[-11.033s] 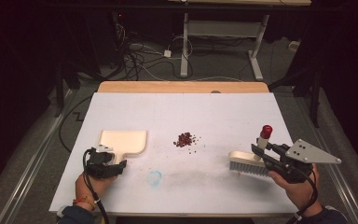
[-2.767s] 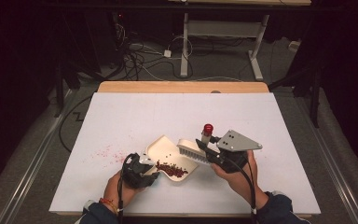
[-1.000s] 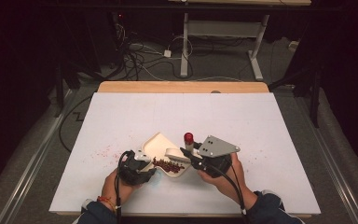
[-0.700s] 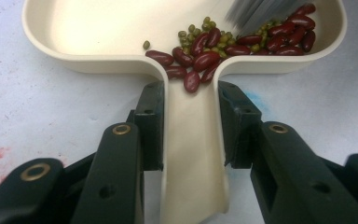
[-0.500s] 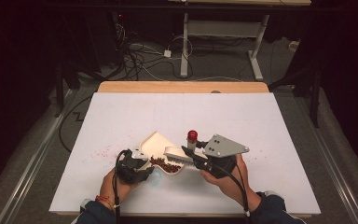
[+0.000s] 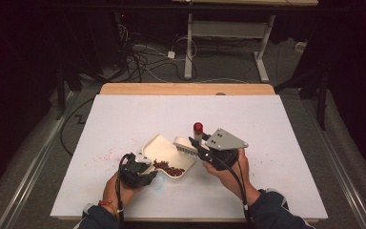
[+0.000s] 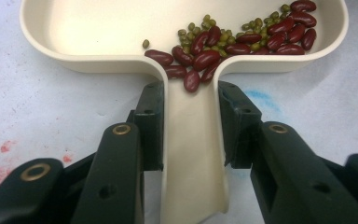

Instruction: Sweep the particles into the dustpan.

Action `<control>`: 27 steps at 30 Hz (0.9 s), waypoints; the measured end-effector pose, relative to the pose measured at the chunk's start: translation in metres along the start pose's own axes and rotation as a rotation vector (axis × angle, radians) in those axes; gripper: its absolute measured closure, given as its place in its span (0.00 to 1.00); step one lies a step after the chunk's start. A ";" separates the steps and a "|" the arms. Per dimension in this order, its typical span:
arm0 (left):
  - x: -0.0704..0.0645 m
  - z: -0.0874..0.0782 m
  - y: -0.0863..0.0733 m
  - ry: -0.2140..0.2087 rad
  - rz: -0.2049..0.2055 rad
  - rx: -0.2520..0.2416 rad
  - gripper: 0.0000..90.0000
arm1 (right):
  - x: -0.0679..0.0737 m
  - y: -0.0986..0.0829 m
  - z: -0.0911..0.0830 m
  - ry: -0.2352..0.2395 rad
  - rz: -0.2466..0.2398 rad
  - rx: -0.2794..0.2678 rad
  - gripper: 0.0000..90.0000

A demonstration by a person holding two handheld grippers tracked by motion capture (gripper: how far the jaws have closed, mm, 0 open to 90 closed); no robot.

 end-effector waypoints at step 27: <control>0.003 0.001 -0.001 -0.008 -0.002 -0.001 0.71 | 0.015 0.006 -0.010 0.104 -0.012 -0.012 0.78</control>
Point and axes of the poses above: each handheld gripper's, and its own axes: z roughly forward along the jaws, y roughly out of its top, x roughly to its left, the point moved 4 cm from there along z, roughly forward along the jaws, and after that the axes turned 8 degrees about y, right-handed, at the moved point
